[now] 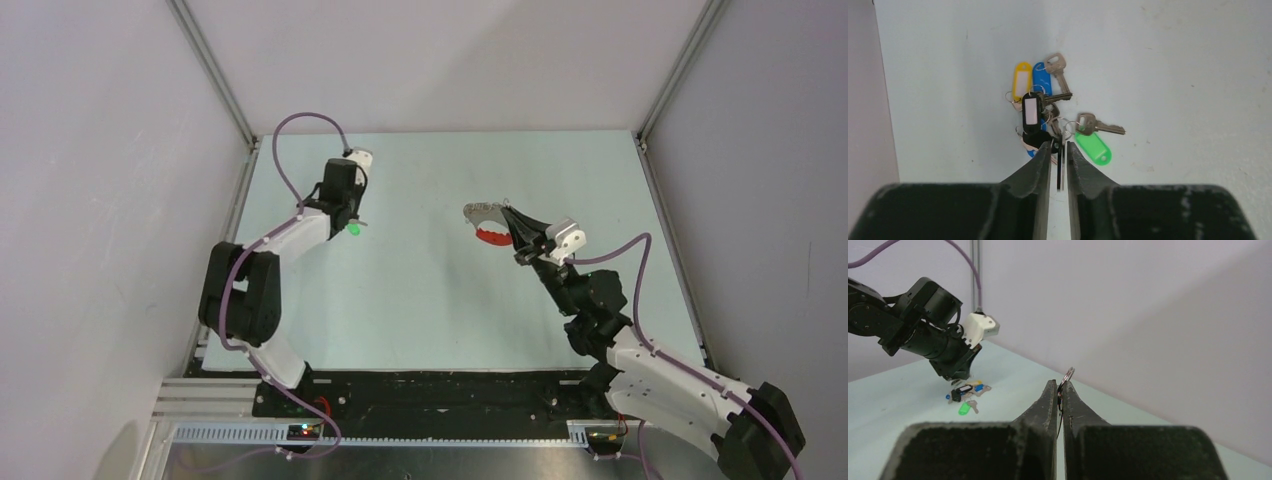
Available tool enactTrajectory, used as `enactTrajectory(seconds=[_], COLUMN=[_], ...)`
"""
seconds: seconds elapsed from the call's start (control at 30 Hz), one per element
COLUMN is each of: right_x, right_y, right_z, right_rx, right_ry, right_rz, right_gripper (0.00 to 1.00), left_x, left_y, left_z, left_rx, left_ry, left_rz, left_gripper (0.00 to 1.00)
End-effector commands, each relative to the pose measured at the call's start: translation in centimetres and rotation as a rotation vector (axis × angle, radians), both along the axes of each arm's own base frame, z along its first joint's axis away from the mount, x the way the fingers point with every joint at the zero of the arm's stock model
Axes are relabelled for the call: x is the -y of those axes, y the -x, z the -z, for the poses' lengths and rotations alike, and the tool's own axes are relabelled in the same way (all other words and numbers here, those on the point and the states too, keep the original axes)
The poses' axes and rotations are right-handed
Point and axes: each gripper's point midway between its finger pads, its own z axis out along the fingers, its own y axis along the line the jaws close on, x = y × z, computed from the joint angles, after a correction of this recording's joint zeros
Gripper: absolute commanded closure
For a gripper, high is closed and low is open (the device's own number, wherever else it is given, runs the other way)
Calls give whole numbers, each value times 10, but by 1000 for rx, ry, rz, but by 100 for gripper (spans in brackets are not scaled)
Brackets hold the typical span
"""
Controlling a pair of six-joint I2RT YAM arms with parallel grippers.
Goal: Remove the keys from the keyring
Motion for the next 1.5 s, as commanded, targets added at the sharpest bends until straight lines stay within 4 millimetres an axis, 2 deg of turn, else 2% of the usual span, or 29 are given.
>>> enactTrajectory(seconds=[0.0, 0.03, 0.07, 0.1, 0.2, 0.23, 0.37, 0.5, 0.53, 0.57, 0.6, 0.63, 0.67, 0.7, 0.73, 0.77, 0.8, 0.83, 0.87, 0.9, 0.93, 0.97, 1.03, 1.1, 1.17, 1.2, 1.3, 1.43, 1.47], right_x=[13, 13, 16, 17, 26, 28, 37, 50, 54, 65, 71, 90, 100, 120, 127, 139, 144, 150, 154, 157, 161, 163, 168, 171, 171, 175, 181, 191, 193], right_y=[3, 3, 2, 1, -5, -8, -26, -54, -59, -72, -80, -97, -111, -120, -126, -126, -125, -122, -119, -116, -111, -108, -97, -78, -64, -50, -18, 6, 8], right_z=[-12, -9, -10, -8, -4, -1, 17, 37, 32, 38, 32, 43, 49, 53, 61, 73, 69, 75, 71, 76, 69, 70, 57, 29, 14, -5, -37, -52, -51], right_rx=[22, 15, 15, 10, -17, -34, -141, -270, -260, -294, -289, -353, -411, -445, -506, -547, -542, -561, -554, -573, -560, -570, -547, -481, -445, -392, -286, -213, -208], right_ry=[-56, -54, -57, -54, -66, -66, -74, -129, -155, -199, -237, -319, -352, -405, -384, -350, -341, -316, -317, -308, -318, -317, -341, -380, -402, -433, -465, -440, -421], right_rz=[-5, -6, 0, 3, 32, 42, 65, 99, 101, 131, 143, 217, 271, 352, 406, 483, 504, 536, 548, 561, 564, 568, 570, 544, 518, 501, 474, 494, 508], right_gripper=[100, 100, 100, 100, 100, 100, 100, 100, 100, 100, 97, 66, 36, 23, 7, 4, 1, 1, 1, 1, 1, 1, 1, 1, 0, 1, 1, 0, 0], left_x=[-8, -9, -9, -9, -2, 4, 27, 49, 51, 59, 60, 64, 63, 60, 60, 51, 50, 36, 37, 21, 23, 15, 19, 27, 35, 39, 31, 18, 15], left_y=[-22, -22, -23, -23, -17, -12, 15, 45, 53, 61, 68, 75, 80, 84, 90, 93, 100, 104, 112, 117, 124, 129, 138, 147, 155, 158, 173, 190, 191], left_z=[-15, -13, -15, -19, -43, -60, -111, -136, -147, -142, -150, -147, -153, -151, -153, -153, -151, -151, -148, -149, -148, -151, -152, -160, -167, -166, -192, -217, -215], left_rx=[52, 49, 50, 59, 102, 137, 242, 303, 329, 319, 341, 339, 358, 362, 372, 384, 391, 413, 419, 449, 456, 476, 485, 501, 510, 506, 572, 682, 703], left_ry=[52, 49, 56, 63, 114, 133, 156, 177, 191, 192, 206, 211, 225, 237, 281, 275, 288, 252, 233, 180, 150, 112, 77, 106, 166, 186, 276, 364, 374], left_rz=[-56, -60, -69, -75, -75, -63, -7, 58, 73, 100, 113, 119, 113, 76, 41, -12, -36, -111, -121, -203, -205, -249, -231, -175, -104, -69, -31, 2, -4], left_gripper=[73, 58, 49, 34, 16, 12, 2, 0, 0, 0, 0, 0, 0, 0, 0, 0, 0, 0, 0, 0, 0, 0, 0, 0, 0, 0, 0, 0, 0])
